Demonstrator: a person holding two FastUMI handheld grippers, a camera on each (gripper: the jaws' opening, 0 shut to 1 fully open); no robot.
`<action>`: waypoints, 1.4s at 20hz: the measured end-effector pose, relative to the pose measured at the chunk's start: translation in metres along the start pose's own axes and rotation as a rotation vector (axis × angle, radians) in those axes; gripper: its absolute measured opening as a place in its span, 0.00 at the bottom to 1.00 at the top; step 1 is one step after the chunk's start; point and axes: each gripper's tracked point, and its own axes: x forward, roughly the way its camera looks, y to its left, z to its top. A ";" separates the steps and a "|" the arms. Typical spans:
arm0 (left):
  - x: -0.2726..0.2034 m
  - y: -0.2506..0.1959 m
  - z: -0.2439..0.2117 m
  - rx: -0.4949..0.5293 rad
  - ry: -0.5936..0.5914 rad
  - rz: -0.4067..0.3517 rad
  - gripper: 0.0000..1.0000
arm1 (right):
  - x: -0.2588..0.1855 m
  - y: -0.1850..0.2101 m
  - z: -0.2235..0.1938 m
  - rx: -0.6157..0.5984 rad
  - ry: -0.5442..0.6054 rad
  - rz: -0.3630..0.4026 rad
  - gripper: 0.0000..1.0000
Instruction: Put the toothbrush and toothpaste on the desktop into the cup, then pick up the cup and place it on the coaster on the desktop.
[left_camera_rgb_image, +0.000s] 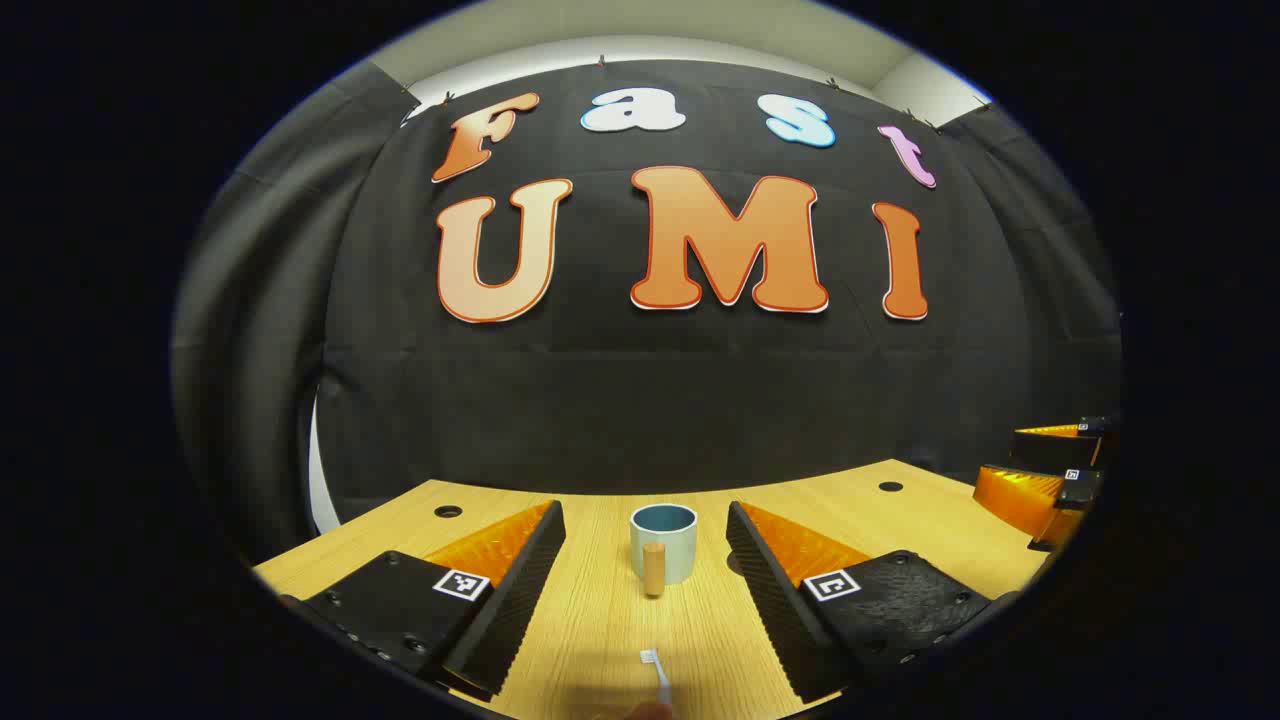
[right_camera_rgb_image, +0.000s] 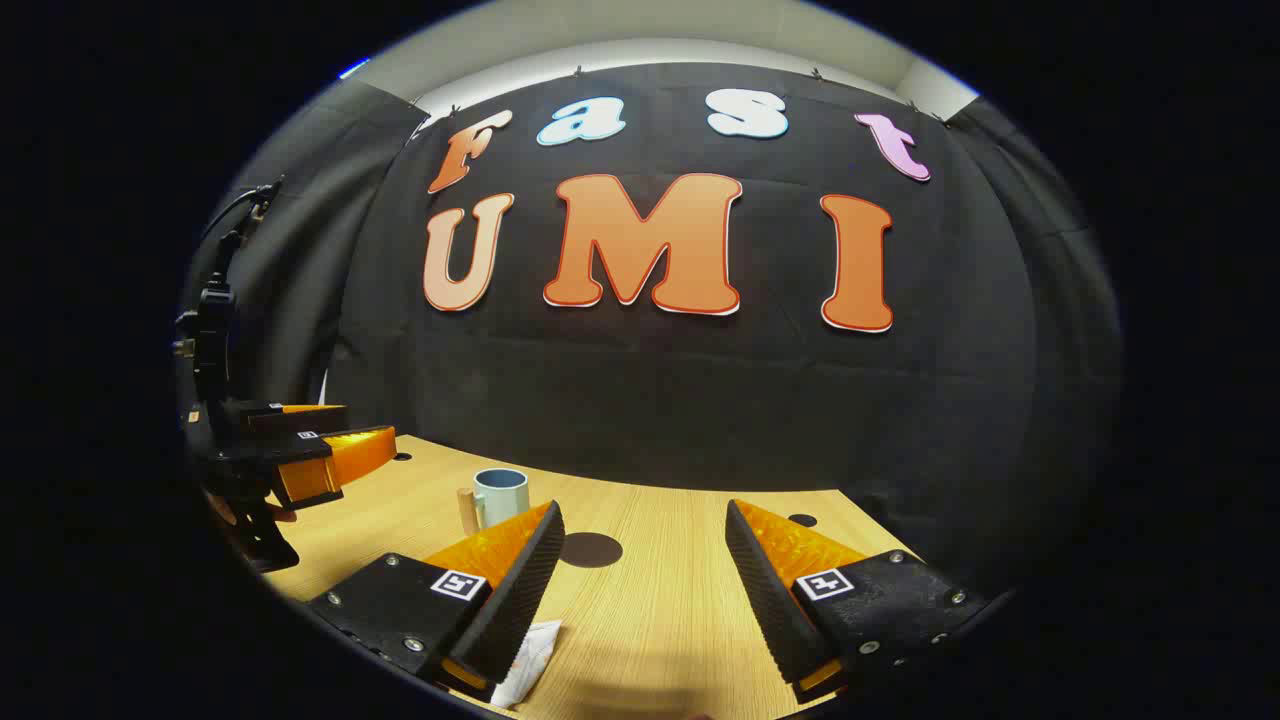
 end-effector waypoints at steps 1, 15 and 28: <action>-0.002 0.001 0.002 0.010 -0.003 0.005 0.98 | 0.000 0.001 0.000 -0.001 -0.003 0.002 0.97; -0.018 0.006 0.050 0.047 -0.154 0.039 0.96 | 0.001 0.006 0.017 -0.006 -0.035 0.024 0.97; -0.014 -0.003 0.018 -0.014 -0.036 -0.028 0.96 | 0.000 0.026 -0.015 0.000 0.062 0.081 0.97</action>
